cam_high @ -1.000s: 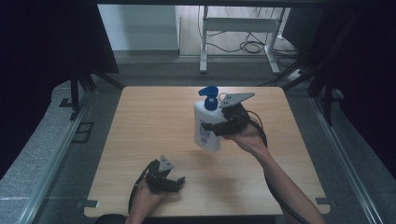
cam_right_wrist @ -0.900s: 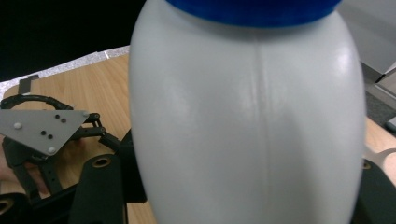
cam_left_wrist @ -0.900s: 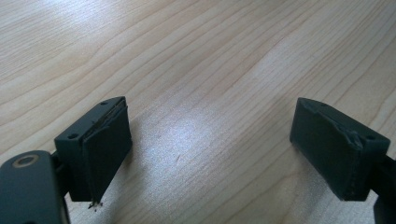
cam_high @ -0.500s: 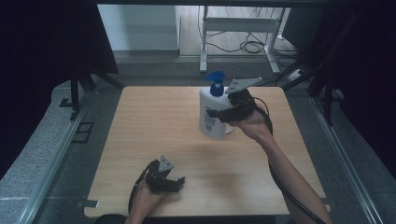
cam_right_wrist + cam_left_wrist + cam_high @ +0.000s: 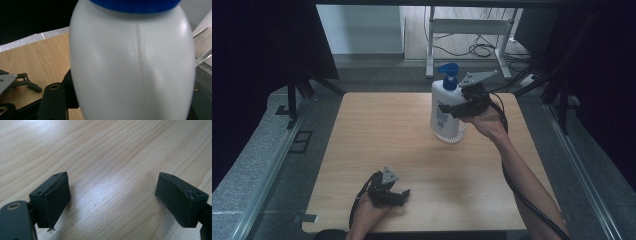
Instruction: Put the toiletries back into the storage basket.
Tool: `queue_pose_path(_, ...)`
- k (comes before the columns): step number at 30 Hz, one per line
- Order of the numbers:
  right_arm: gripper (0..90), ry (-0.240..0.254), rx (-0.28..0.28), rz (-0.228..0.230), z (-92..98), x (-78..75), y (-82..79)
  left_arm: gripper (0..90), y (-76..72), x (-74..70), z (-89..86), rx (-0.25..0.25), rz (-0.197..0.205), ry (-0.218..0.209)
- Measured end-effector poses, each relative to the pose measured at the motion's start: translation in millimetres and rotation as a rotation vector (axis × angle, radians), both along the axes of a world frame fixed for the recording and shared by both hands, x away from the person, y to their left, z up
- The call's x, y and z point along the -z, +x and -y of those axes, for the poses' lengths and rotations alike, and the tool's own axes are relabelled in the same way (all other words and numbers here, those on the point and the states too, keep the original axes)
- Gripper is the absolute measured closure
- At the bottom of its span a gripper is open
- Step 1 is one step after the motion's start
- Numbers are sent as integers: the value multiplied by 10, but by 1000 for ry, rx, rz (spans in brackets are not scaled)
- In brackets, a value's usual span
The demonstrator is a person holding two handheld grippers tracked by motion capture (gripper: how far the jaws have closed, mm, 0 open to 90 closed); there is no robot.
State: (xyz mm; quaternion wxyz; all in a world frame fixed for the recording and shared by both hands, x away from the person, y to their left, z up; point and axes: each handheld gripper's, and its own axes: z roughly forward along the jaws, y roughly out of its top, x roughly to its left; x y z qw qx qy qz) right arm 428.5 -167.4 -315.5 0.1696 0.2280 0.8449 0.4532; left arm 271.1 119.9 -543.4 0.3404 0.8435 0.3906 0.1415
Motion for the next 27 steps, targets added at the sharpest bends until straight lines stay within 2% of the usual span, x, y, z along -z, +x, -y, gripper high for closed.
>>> queue_pose_path(14,377,0,102,10,187,-13,321,119,2,4,1,3,1,-7)
queue_pose_path(21,377,-6,116,15,197,33,425,119,1,3,1,2,2,-7)
queue_pose_path(27,377,-29,127,23,180,115,507,119,2,3,1,2,2,-6)
